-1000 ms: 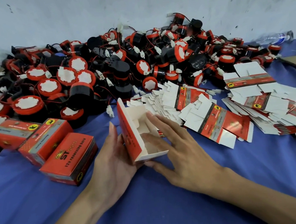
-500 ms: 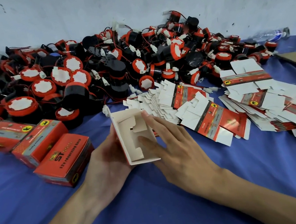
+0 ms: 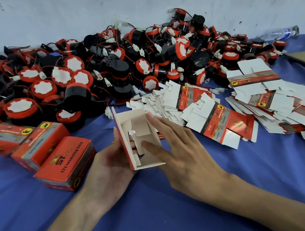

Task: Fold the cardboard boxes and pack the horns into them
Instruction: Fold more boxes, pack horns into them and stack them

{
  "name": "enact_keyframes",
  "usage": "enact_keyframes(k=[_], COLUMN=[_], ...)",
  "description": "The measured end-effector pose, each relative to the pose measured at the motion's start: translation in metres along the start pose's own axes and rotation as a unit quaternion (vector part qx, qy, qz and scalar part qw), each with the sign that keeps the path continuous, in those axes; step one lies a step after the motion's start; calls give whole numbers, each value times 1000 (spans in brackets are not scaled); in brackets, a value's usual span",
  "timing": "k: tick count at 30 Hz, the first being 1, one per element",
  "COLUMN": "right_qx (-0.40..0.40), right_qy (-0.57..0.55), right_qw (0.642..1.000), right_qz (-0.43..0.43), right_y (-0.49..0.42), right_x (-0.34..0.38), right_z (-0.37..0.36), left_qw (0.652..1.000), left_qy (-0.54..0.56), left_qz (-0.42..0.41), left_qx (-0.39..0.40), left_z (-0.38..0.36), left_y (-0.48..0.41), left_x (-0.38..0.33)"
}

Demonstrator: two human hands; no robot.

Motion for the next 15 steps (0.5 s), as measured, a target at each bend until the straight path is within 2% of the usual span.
enact_keyframes(k=[15], right_qx=[6], right_qy=[-51], right_qw=[998], right_qz=[-26], right_y=[0], right_x=[-3], right_z=[-3], left_qw=[999], left_qy=[3], left_qz=[-21], left_qx=[-28], left_z=[3], left_y=[-1], left_x=[0])
Point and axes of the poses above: each hand's wrist, its own y-axis away from the middle knuckle, its own z-axis out of the back of the hand, x = y × z, the point moved 6 cm from there along -y, towards the middle knuckle, and after that the axes turned 2 degrees about -y, right-handed, at the moved point
